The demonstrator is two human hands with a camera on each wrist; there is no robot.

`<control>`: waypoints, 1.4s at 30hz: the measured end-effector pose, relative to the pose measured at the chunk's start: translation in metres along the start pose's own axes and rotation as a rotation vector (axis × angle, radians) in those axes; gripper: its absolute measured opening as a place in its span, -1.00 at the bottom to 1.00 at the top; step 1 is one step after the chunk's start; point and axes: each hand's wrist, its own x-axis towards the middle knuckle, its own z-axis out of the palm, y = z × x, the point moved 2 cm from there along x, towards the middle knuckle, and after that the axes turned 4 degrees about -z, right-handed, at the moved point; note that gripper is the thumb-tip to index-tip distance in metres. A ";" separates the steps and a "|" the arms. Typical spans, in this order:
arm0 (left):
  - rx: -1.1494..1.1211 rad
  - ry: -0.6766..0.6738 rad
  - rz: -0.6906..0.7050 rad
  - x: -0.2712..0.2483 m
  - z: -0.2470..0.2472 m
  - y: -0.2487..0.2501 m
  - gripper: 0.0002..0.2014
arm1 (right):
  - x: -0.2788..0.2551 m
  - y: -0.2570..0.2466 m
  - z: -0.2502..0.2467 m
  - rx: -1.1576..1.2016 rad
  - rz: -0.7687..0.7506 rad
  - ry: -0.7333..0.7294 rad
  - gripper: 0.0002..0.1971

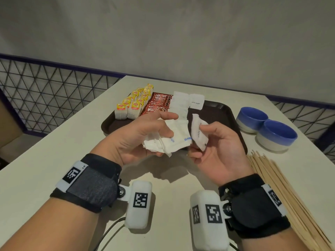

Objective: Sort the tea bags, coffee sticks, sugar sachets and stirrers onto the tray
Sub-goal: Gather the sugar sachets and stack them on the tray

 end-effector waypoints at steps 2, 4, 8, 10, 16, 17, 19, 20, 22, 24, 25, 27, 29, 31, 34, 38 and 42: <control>0.055 -0.030 -0.014 0.000 0.002 -0.001 -0.29 | 0.000 0.002 0.001 -0.116 -0.016 -0.025 -0.62; 0.068 -0.025 -0.023 0.000 0.003 -0.002 -0.24 | 0.000 0.002 0.002 -0.217 -0.049 -0.036 -0.62; 0.071 0.020 -0.024 0.000 0.000 0.001 -0.19 | -0.004 -0.003 0.001 -0.354 -0.075 -0.025 -0.73; 0.092 0.021 -0.033 -0.001 -0.001 0.002 -0.18 | -0.005 -0.003 0.002 -0.390 -0.072 -0.020 -0.76; 0.101 -0.015 -0.043 -0.002 0.000 0.002 -0.25 | -0.004 -0.001 0.001 -0.439 -0.042 0.015 -0.75; 0.098 -0.016 -0.041 -0.002 0.001 0.002 -0.25 | -0.003 -0.001 0.000 -0.436 -0.046 0.015 -0.76; 0.099 -0.003 -0.027 -0.002 0.001 0.003 -0.23 | -0.001 -0.002 -0.002 -0.414 -0.057 0.022 -0.78; 0.100 0.015 -0.019 -0.001 0.000 0.003 -0.23 | 0.000 -0.002 -0.003 -0.399 -0.057 0.032 -0.80; 0.098 0.060 0.004 0.000 0.000 0.004 -0.35 | 0.001 -0.003 -0.006 -0.379 -0.041 0.054 -0.86; 0.086 0.113 0.024 0.002 -0.003 0.005 -0.49 | 0.002 -0.004 -0.007 -0.372 -0.027 0.078 -0.89; 0.074 0.136 0.034 0.003 -0.006 0.005 -0.53 | 0.002 -0.004 -0.008 -0.359 -0.026 0.089 -0.89; 0.054 0.179 0.051 0.005 -0.009 0.006 -0.55 | 0.003 -0.005 -0.009 -0.313 -0.036 0.112 -0.86; 0.032 0.227 0.063 0.005 -0.011 0.008 -0.57 | 0.003 -0.007 -0.009 -0.250 -0.055 0.112 -0.78; 0.003 0.258 0.060 0.004 -0.010 0.009 -0.60 | 0.002 -0.008 -0.009 -0.185 -0.064 0.083 -0.75; -0.002 0.279 0.031 0.004 -0.009 0.007 -0.62 | 0.000 -0.009 -0.007 -0.128 -0.064 0.024 -0.73; 0.065 0.258 -0.017 0.006 -0.007 0.003 -0.70 | 0.001 -0.006 -0.006 -0.146 -0.079 0.017 -0.70; 0.102 0.154 -0.044 0.005 -0.002 0.000 -0.67 | 0.001 -0.002 -0.006 -0.249 -0.092 0.096 -0.74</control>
